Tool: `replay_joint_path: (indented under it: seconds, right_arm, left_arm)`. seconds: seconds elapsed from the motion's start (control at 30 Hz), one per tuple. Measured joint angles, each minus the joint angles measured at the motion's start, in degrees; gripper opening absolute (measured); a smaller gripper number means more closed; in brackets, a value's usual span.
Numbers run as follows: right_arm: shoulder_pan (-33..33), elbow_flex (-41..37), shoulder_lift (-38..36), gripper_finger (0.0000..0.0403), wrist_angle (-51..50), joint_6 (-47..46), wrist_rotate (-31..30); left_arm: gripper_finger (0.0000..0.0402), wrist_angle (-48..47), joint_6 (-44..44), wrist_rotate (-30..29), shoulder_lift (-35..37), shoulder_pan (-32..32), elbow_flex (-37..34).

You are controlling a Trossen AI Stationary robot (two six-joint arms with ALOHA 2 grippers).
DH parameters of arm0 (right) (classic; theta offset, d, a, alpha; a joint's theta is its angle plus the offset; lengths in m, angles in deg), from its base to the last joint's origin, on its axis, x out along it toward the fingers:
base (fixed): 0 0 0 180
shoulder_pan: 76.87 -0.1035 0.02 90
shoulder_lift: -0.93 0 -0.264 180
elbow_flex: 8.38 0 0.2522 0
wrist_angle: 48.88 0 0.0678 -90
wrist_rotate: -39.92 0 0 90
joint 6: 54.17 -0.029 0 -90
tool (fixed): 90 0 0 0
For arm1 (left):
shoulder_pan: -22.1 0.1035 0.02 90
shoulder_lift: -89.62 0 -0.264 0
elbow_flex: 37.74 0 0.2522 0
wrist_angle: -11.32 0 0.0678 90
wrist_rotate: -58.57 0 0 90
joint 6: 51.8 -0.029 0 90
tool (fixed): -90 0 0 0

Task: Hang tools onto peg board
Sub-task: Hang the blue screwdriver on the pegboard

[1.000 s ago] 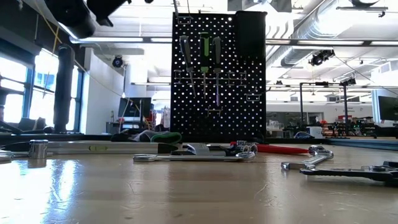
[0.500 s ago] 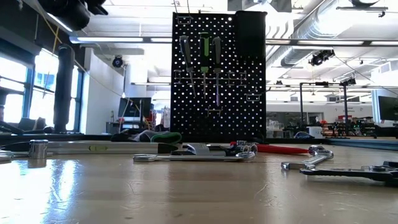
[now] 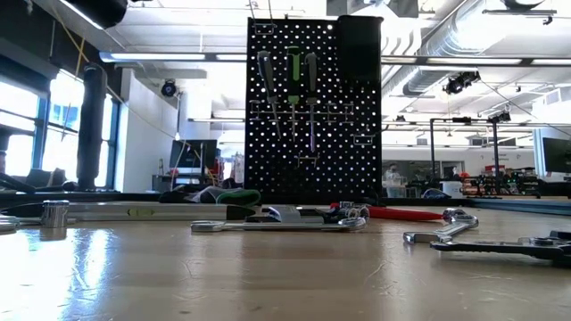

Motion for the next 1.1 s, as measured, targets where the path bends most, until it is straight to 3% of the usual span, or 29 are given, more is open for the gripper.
replay_joint_path:
  seconds: [0.27, 0.6, 1.1]
  right_arm:
    - [4.34, 0.02, 1.59, 0.0240, 4.20, -0.42, 6.95]
    - [5.76, 0.02, 3.57, 0.0234, 4.97, -1.51, 8.57]
    - [6.42, 0.02, 3.57, 0.0089, 4.52, -0.22, 10.27]
  left_arm:
    - [0.0089, -0.19, -1.53, -0.03, -4.12, -1.37, 2.02]
    - [0.0089, -0.30, -2.52, -0.04, -5.48, -1.35, 2.76]
    - [0.0089, -3.33, -3.21, 0.13, -5.48, -1.39, 2.76]
